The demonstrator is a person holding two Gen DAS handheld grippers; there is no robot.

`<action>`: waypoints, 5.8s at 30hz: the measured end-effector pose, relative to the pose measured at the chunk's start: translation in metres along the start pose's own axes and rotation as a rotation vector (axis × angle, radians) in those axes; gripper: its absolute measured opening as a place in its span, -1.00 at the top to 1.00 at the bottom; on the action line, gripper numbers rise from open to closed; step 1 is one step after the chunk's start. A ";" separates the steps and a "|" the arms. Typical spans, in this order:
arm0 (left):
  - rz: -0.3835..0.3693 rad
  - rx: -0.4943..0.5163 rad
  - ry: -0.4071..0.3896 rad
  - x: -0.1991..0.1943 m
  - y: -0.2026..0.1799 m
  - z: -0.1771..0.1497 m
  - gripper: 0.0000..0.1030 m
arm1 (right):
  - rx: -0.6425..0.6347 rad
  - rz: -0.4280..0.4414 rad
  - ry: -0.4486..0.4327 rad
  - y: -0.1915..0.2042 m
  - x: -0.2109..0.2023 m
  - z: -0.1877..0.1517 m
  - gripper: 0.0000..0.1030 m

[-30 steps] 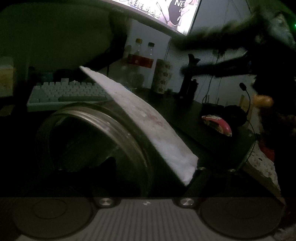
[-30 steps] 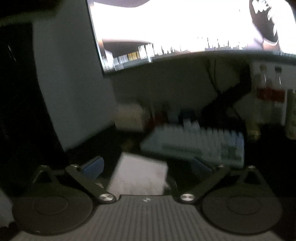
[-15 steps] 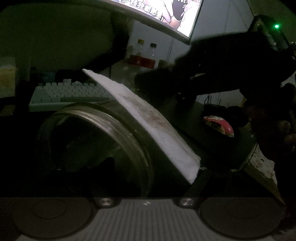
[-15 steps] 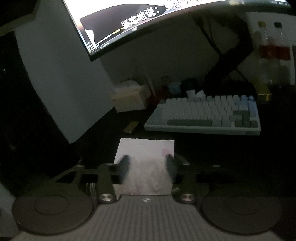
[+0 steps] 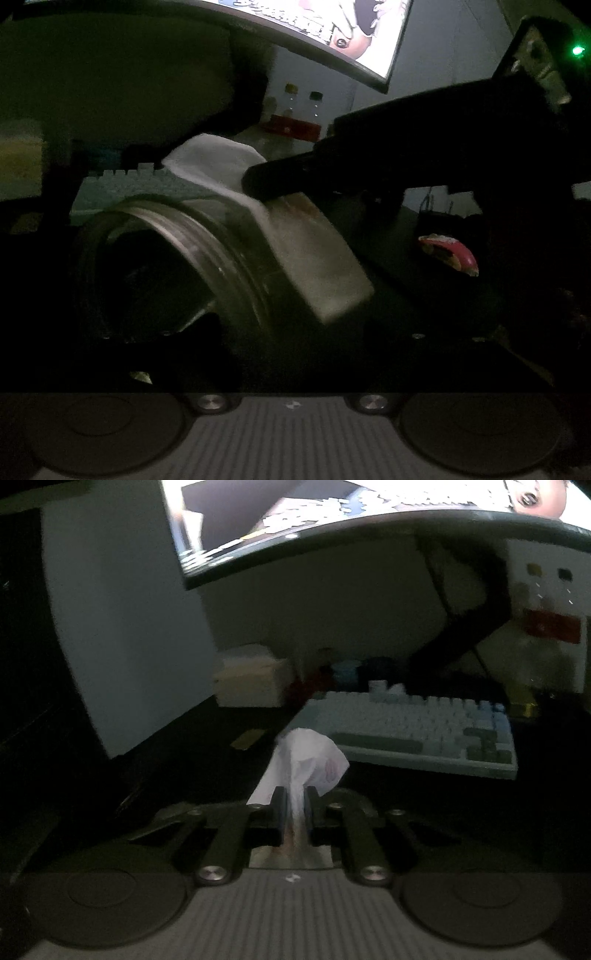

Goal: Clean container
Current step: 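Push the tissue into the jar mouth with the right tool, then wipe the jar's inner wall with the tissue in the right tool, then keep wiping inside the jar with the right tool while the left tool holds it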

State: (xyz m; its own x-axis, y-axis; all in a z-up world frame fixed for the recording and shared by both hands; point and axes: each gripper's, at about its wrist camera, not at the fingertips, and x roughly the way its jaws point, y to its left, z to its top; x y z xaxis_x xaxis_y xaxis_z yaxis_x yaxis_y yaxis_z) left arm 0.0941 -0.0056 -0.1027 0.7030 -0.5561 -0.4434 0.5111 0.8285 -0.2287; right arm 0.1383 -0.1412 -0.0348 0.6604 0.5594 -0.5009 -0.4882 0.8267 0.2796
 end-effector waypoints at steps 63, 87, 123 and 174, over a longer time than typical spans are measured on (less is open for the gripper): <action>0.046 0.000 0.025 -0.004 -0.015 -0.001 -1.00 | -0.055 -0.005 0.046 0.023 0.011 0.008 0.79; 0.067 -0.047 0.000 -0.009 -0.001 -0.007 -1.00 | -0.094 -0.060 0.008 0.018 0.014 0.010 0.79; 0.048 -0.117 -0.035 -0.013 0.020 -0.008 -1.00 | -0.113 0.095 0.023 0.051 0.011 0.017 0.78; 0.066 -0.209 -0.062 -0.020 0.044 -0.003 -1.00 | -0.049 0.008 0.020 0.016 0.040 0.028 0.74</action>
State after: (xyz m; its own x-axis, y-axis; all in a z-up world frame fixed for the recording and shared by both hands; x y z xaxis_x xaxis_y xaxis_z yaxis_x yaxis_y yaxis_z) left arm 0.1011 0.0415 -0.1067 0.7636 -0.4981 -0.4108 0.3544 0.8552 -0.3781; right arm 0.1726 -0.1042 -0.0272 0.6456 0.5639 -0.5150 -0.5210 0.8183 0.2428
